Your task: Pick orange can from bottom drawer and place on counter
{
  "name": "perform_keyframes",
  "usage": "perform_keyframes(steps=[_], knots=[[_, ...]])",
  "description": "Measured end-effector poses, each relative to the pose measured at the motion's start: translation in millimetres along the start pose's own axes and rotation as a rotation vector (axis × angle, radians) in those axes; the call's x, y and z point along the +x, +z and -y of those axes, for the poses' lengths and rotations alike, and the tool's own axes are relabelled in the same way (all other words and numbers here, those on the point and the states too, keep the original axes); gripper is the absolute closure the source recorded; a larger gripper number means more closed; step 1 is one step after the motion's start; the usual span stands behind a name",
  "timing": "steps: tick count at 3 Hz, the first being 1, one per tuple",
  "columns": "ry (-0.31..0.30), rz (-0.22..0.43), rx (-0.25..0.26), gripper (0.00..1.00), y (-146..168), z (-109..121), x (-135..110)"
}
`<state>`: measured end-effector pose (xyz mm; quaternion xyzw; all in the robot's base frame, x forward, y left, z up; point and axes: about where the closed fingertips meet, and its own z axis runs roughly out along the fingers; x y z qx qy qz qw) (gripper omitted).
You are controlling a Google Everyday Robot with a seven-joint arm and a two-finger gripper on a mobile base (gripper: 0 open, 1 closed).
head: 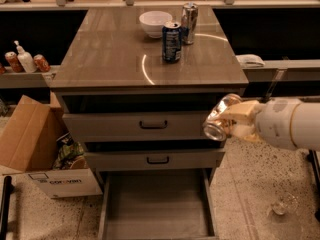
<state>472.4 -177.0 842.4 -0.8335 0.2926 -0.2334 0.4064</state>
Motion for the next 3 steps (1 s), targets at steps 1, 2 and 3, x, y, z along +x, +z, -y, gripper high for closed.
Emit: perform_keyframes(steps=[1, 2, 3], knots=[[-0.044, -0.042, -0.009, 1.00, -13, 25, 31], [-0.086, -0.076, -0.042, 1.00, -14, 54, 62], [-0.117, -0.072, -0.084, 1.00, 8, 84, 82]])
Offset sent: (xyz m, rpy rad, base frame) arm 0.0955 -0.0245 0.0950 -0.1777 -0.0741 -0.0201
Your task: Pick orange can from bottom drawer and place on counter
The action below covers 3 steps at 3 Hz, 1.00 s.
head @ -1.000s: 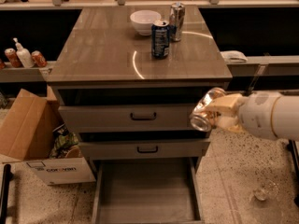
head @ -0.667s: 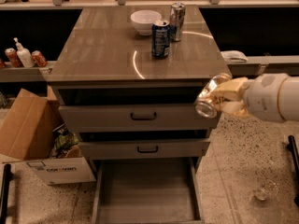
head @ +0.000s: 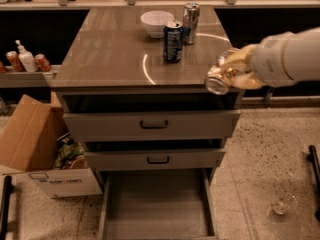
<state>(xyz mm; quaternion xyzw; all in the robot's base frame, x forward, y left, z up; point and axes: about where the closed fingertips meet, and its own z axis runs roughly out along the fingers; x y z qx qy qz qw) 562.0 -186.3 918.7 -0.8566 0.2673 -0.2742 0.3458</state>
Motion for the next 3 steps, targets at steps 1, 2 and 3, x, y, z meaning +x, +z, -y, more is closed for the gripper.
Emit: perform_keyframes(steps=[1, 2, 3], knots=[[-0.015, 0.020, -0.043, 1.00, 31, 23, 17], [-0.023, 0.055, -0.094, 1.00, 68, 40, 29], [-0.018, 0.081, -0.139, 0.84, 100, 44, 40]])
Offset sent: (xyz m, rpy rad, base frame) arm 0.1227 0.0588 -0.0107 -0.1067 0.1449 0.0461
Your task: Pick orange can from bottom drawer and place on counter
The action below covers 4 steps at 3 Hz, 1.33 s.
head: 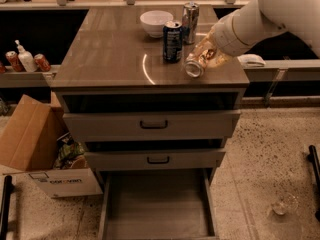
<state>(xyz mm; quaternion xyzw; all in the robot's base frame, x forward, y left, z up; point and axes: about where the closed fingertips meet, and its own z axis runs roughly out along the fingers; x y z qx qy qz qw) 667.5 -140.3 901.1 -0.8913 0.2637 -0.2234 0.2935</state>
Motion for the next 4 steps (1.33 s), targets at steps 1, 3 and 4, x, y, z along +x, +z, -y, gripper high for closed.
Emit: perform_keyframes(steps=[1, 3, 4], knots=[[0.003, 0.010, -0.030, 0.59, 20, 6, 13], [0.010, 0.018, -0.054, 0.12, 32, 16, 25], [0.013, 0.020, -0.056, 0.00, 33, 18, 27]])
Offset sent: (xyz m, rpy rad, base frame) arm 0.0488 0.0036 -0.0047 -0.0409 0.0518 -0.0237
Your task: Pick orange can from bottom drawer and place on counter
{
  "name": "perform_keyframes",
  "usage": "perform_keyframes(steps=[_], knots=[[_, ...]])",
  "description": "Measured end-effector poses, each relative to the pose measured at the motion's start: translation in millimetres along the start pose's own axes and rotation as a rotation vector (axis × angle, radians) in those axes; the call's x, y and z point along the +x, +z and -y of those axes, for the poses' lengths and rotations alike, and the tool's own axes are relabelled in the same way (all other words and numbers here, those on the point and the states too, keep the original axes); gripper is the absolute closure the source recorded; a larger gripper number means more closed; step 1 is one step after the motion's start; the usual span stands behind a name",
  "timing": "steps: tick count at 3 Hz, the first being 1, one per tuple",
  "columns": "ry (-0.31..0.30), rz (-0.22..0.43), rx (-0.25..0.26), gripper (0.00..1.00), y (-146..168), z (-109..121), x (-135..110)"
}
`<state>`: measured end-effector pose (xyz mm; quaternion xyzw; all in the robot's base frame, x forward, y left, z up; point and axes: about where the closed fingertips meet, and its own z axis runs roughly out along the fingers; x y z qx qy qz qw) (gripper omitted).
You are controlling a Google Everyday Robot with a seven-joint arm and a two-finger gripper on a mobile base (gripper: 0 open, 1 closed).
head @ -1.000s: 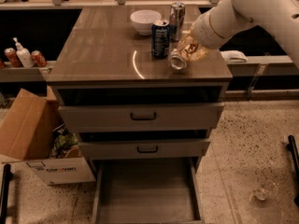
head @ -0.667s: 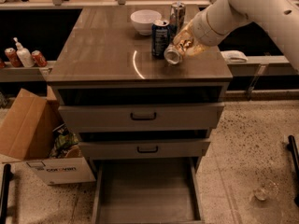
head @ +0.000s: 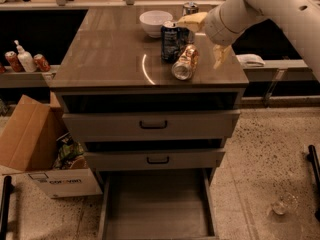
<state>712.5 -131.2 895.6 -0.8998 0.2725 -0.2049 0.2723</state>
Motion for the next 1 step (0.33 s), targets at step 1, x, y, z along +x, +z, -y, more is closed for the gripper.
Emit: perform_keyframes(steps=[1], knots=[[0.000, 0.000, 0.000, 0.00, 0.0, 0.0, 0.0]])
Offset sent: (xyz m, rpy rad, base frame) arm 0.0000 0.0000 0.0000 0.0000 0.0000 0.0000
